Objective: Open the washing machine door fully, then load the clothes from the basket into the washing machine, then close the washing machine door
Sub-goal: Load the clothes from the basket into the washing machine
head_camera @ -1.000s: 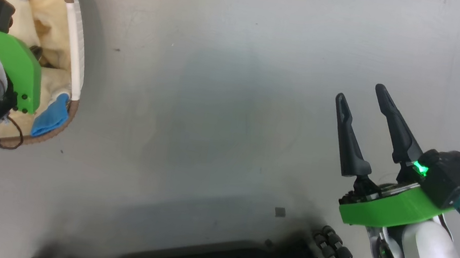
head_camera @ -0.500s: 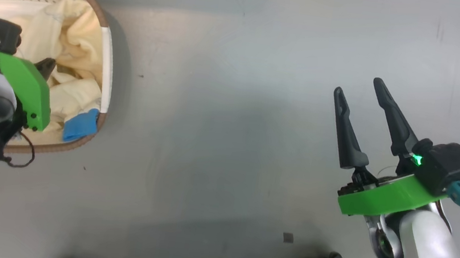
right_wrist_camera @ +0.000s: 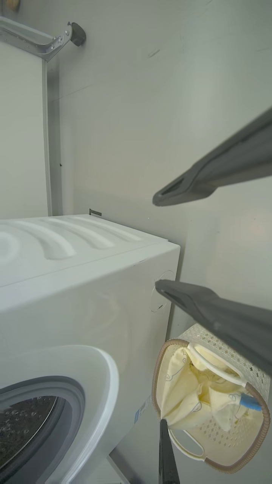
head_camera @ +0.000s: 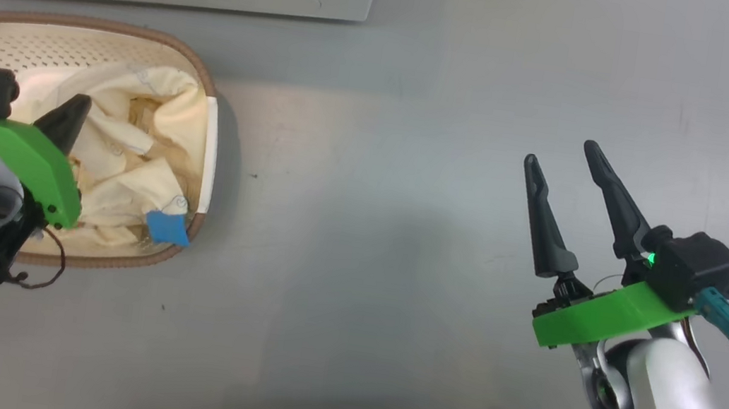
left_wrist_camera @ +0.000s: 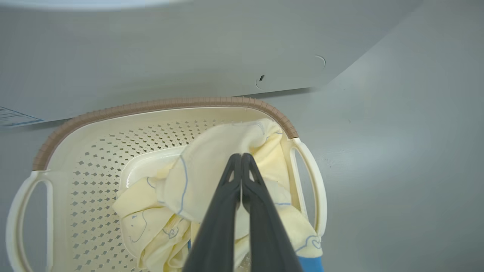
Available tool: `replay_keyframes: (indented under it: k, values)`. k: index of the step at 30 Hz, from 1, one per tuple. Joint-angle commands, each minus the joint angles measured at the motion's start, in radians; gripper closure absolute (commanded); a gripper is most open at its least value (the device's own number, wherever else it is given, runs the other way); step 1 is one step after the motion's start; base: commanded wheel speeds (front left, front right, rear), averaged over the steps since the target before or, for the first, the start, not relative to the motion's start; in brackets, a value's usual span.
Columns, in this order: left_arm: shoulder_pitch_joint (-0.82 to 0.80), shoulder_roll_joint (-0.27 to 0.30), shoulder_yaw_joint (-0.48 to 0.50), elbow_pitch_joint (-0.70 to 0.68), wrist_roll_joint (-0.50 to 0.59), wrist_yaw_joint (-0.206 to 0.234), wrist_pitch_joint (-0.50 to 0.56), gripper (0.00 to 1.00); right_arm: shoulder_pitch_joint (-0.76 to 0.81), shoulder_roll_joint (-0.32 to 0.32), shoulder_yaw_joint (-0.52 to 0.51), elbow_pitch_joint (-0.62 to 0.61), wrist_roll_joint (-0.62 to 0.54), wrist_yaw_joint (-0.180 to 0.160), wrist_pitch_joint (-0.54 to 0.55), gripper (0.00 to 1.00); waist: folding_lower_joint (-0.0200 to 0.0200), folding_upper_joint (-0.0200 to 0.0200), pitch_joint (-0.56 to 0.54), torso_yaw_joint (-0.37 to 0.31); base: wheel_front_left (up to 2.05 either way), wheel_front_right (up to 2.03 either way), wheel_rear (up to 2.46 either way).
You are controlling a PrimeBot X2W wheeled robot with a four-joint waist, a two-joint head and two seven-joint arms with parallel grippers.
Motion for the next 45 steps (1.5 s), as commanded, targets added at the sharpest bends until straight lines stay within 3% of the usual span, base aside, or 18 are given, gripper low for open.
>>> replay_keyframes:
  k: [1, 5, 18, 25, 33, 45]
  values:
    - [0.004, 0.052, 0.044, -0.003, 0.002, 0.001, -0.022, 1.0, 0.017, 0.002, 0.02, -0.015, 0.007, 0.0, -0.007, 0.0, 0.0001, -0.0001, -0.046, 0.015, 0.0, 0.0, 0.0]
    - [0.007, 0.058, 0.105, -0.024, 0.029, 0.001, -0.026, 1.0, 0.019, 0.002, 0.021, -0.003, 0.01, 0.0, -0.007, 0.0, 0.0001, -0.0001, -0.083, 0.025, 0.0, 0.0, 0.0]
    - [0.239, 0.067, 0.641, -0.293, 0.39, 0.029, -0.027, 1.0, 0.027, 0.002, 0.025, 0.044, 0.024, 0.0, -0.003, 0.0, 0.0001, -0.0001, -0.218, 0.057, 0.0, 0.0, 0.0]
    - [0.394, 0.036, 0.855, -0.436, 0.536, 0.032, -0.027, 1.0, 0.038, 0.002, 0.034, 0.066, 0.04, 0.0, -0.003, 0.0, 0.0001, -0.0001, -0.282, 0.058, 0.0, 0.0, 0.0]
    - [0.532, -0.009, 1.005, -0.546, 0.63, 0.023, -0.027, 1.0, 0.056, 0.002, 0.021, 0.077, 0.047, 0.0, -0.004, 0.0, 0.0001, -0.0001, -0.35, 0.06, 0.0, 0.0, 0.0]
    - [0.709, -0.068, 1.13, -0.659, 0.692, 0.018, -0.027, 1.0, 0.093, 0.002, 0.025, 0.091, 0.065, 0.0, -0.006, 0.0, 0.0001, -0.0001, -0.441, 0.055, 0.0, 0.0, 0.0]
